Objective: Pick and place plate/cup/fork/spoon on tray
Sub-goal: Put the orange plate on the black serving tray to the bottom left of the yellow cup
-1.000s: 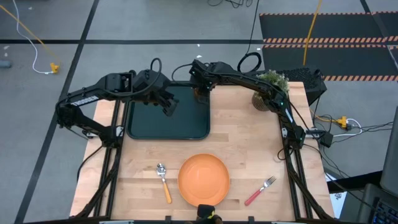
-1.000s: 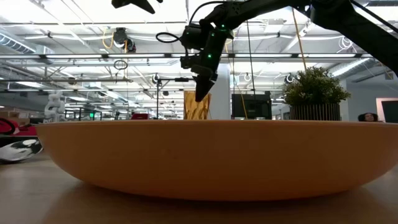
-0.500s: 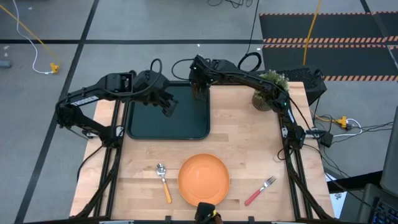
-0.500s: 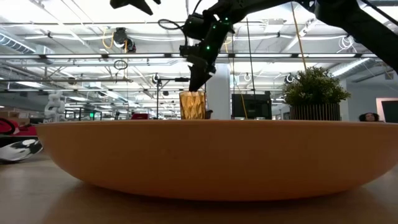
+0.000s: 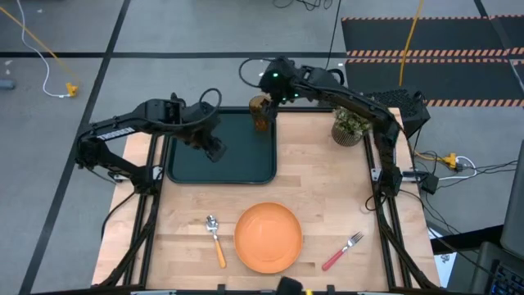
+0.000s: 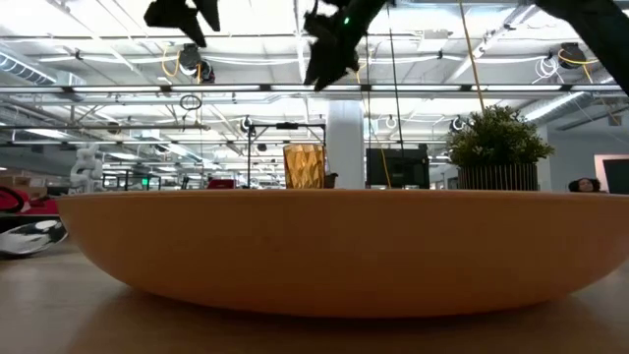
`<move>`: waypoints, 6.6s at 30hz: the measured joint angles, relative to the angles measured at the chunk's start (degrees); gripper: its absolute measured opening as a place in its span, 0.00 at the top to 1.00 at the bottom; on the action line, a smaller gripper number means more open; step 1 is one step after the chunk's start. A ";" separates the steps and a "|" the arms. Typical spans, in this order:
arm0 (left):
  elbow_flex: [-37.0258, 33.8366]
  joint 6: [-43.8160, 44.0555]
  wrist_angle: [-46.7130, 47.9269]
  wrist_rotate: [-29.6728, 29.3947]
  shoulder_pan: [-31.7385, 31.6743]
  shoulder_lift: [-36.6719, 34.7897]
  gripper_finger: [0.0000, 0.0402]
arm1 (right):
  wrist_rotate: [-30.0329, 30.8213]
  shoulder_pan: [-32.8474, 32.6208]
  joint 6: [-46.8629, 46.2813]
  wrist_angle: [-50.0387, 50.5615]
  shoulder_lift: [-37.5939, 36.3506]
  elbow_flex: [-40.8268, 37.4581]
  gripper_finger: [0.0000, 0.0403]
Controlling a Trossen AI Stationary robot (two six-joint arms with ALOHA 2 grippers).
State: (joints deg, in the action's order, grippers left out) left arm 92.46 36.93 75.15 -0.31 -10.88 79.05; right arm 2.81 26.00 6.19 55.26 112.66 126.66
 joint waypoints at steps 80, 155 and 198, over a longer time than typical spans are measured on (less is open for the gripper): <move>-22.88 62.39 -32.38 4.26 28.51 22.82 0.54 | -0.09 0.02 1.97 12.53 -23.32 -0.36 0.42; -31.53 37.30 -27.07 -4.15 14.01 1.53 0.98 | 0.11 -0.24 3.01 9.25 -23.30 -3.46 0.42; -36.03 -1.86 -14.59 -0.82 -24.31 -2.43 0.98 | -4.57 -0.26 -7.26 11.87 -24.44 -3.46 0.42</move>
State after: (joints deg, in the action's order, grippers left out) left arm 56.42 35.07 60.56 -1.12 -35.19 76.61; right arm -1.76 25.74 -1.06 67.13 88.23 123.20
